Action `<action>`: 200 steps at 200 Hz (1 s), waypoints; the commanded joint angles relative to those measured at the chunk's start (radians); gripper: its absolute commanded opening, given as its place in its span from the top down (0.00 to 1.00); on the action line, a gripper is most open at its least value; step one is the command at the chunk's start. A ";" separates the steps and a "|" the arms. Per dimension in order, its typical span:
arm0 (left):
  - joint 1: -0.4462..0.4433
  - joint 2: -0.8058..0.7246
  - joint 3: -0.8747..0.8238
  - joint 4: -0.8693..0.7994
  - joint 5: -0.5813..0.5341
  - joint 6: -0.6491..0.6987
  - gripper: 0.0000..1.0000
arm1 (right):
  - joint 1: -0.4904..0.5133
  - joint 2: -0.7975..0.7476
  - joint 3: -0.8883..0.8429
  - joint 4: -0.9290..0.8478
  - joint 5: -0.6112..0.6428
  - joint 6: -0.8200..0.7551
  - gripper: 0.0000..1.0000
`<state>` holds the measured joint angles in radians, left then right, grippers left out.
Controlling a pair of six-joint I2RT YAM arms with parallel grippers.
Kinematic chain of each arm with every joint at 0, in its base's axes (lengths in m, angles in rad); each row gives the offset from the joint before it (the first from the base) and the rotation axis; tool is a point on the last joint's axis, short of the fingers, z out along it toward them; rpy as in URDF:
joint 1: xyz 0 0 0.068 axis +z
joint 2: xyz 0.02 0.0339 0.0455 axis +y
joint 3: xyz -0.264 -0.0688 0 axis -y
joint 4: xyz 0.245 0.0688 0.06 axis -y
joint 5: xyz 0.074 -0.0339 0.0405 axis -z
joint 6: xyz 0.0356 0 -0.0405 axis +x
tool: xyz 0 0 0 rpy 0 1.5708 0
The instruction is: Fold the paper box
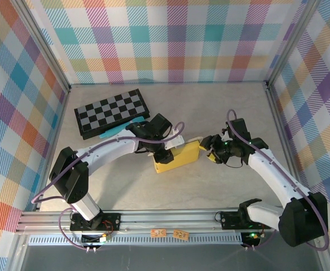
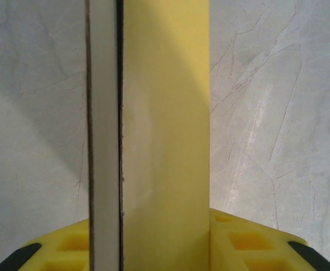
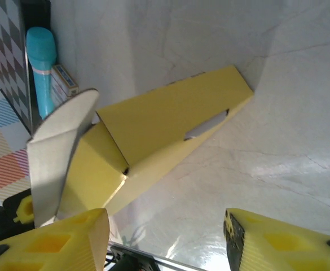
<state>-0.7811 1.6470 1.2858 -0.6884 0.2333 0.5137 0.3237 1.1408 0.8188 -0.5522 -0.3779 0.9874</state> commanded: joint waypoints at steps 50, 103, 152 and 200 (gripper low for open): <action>-0.021 0.002 -0.024 -0.011 -0.026 -0.024 0.63 | 0.018 0.072 0.045 0.108 0.040 0.056 0.47; -0.027 0.006 -0.020 -0.010 -0.029 -0.037 0.62 | 0.034 0.109 -0.004 0.052 0.097 0.048 0.58; -0.043 0.018 -0.006 -0.010 -0.046 -0.044 0.59 | 0.040 0.110 -0.064 -0.033 0.153 0.045 0.69; -0.066 0.040 0.007 -0.008 -0.074 -0.049 0.60 | 0.043 0.119 -0.006 -0.111 0.166 -0.018 0.72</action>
<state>-0.8204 1.6501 1.2850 -0.6819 0.1646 0.4782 0.3607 1.2346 0.8268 -0.4427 -0.3058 1.0286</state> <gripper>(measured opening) 0.411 0.268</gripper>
